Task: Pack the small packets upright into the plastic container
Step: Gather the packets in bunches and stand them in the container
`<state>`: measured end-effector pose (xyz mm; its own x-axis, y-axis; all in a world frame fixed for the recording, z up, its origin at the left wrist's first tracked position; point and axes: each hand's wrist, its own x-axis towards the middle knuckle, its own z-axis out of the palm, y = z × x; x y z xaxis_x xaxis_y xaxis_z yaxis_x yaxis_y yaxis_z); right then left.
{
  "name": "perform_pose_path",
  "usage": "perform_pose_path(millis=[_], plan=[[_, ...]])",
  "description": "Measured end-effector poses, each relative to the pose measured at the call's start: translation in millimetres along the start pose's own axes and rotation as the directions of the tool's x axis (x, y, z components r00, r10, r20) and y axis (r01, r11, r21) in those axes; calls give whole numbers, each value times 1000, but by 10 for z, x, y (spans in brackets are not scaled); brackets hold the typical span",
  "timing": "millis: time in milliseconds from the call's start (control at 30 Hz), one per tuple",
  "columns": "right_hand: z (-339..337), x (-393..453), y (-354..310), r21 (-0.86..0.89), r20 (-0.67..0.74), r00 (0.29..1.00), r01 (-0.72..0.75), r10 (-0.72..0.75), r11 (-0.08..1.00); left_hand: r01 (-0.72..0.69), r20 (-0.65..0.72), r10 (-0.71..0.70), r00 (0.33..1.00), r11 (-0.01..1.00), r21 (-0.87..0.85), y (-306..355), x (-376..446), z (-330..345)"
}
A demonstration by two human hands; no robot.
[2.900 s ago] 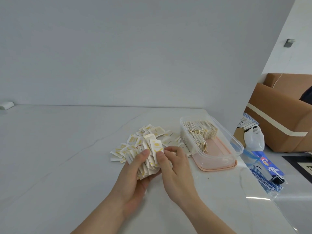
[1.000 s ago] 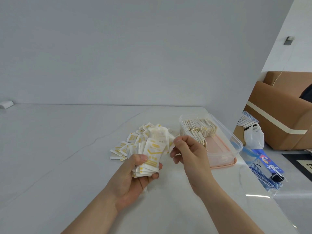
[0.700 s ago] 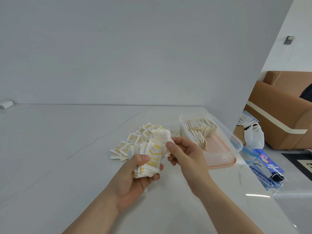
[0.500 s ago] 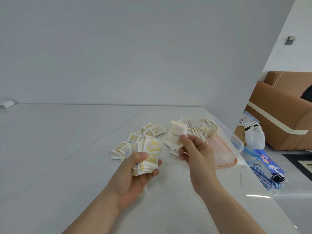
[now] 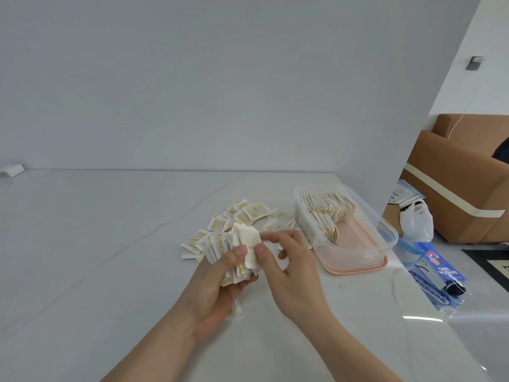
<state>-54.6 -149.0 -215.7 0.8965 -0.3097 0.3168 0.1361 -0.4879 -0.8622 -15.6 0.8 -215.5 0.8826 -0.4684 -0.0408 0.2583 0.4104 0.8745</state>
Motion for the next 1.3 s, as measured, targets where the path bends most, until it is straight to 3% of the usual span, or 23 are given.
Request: perform_pose_path(millis=[200,300,433,633,767,967,1133,1300], plan=[[15,-25,-3,-101,-21,979,202,-205,974,-5,21,6,1000,1000,-29,-50,-17,43],[-30,-59,-77,-178,56,959,283,-278,942,-51,-46,52,998,998,24,-62,9,23],[-11,-116,-119,-277,201,944,312,-263,909,-75,-177,104,979,984,164,-65,34,12],[-17,-123,-171,-210,232,937,310,-260,927,-93,-260,158,953,965,245,-45,41,50],[-115,-59,-195,-224,180,968,216,-177,950,-75,-192,90,977,994,83,18,8,274],[-537,239,-285,-290,58,994,104,-91,951,-55,55,55,997,999,0,191,211,645],[-1067,501,-262,-407,-112,992,5,-55,913,-26,262,-11,965,990,136,238,516,1194],[-1570,673,-99,-408,-203,979,-104,21,907,13,426,-101,899,979,205,142,869,1541]])
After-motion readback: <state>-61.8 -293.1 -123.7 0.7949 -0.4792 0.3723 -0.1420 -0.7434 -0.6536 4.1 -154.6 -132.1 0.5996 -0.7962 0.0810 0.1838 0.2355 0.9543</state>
